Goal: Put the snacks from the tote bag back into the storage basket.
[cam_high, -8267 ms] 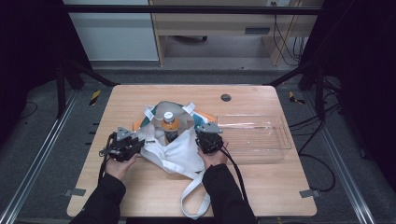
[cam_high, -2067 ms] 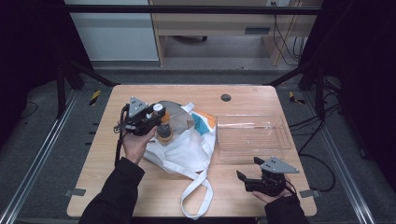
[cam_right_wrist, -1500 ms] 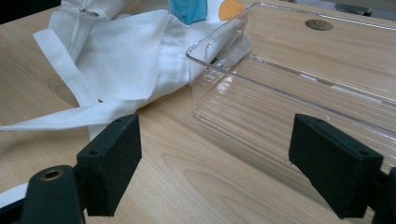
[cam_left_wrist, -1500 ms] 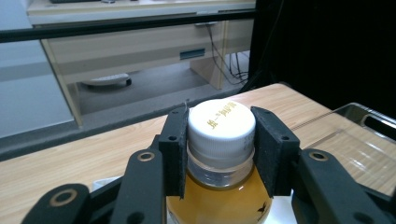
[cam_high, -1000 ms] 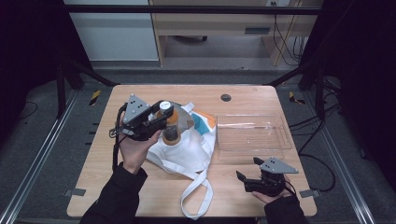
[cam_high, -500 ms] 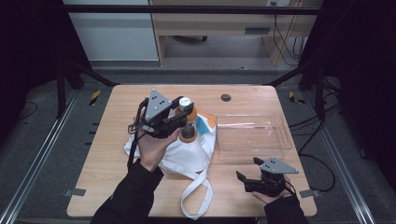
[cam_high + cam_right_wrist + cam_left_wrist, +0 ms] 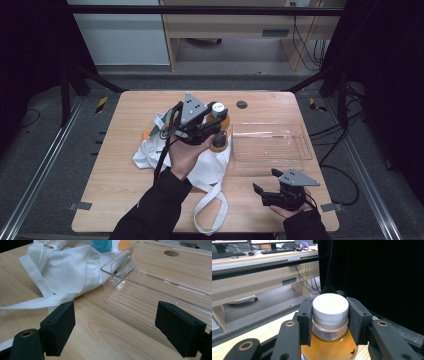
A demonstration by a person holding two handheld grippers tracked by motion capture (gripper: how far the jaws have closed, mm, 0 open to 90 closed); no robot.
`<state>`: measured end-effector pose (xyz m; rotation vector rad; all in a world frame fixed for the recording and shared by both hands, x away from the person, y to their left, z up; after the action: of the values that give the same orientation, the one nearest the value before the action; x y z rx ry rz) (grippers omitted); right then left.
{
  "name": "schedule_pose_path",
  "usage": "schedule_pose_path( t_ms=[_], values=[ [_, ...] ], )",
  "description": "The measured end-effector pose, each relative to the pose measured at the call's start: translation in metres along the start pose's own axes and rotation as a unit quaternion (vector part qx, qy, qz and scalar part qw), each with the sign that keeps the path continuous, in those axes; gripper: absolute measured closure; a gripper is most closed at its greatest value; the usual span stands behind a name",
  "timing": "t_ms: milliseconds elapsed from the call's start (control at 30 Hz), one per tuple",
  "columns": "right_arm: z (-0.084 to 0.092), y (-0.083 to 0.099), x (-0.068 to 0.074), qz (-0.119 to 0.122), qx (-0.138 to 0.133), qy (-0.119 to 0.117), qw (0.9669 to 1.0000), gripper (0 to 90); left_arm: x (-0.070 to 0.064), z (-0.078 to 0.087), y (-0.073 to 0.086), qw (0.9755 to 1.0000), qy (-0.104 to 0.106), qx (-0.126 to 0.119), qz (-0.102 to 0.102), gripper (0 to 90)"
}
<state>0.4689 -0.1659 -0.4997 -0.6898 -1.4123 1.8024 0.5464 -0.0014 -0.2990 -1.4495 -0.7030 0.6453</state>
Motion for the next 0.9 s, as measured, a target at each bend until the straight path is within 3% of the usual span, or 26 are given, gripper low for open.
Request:
schedule_pose_path(
  t_ms=[900],
  values=[
    [0.0,0.0,0.001,-0.001,0.0,-0.004,1.0,15.9,-0.027,-0.042,0.013,0.9997,0.021,0.014,0.002,58.9]
  ],
)
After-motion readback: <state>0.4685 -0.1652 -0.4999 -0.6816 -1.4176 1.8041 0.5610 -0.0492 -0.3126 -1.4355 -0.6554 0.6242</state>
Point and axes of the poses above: each handheld gripper's, and its own axes: z roughly backward along the jaws, y roughly out of its underside, x roughly to its left, the point moved 10 cm from there along -z, roughly forward along the jaws, and after that the axes turned 13 degrees about -x, right-handed, at the moved point
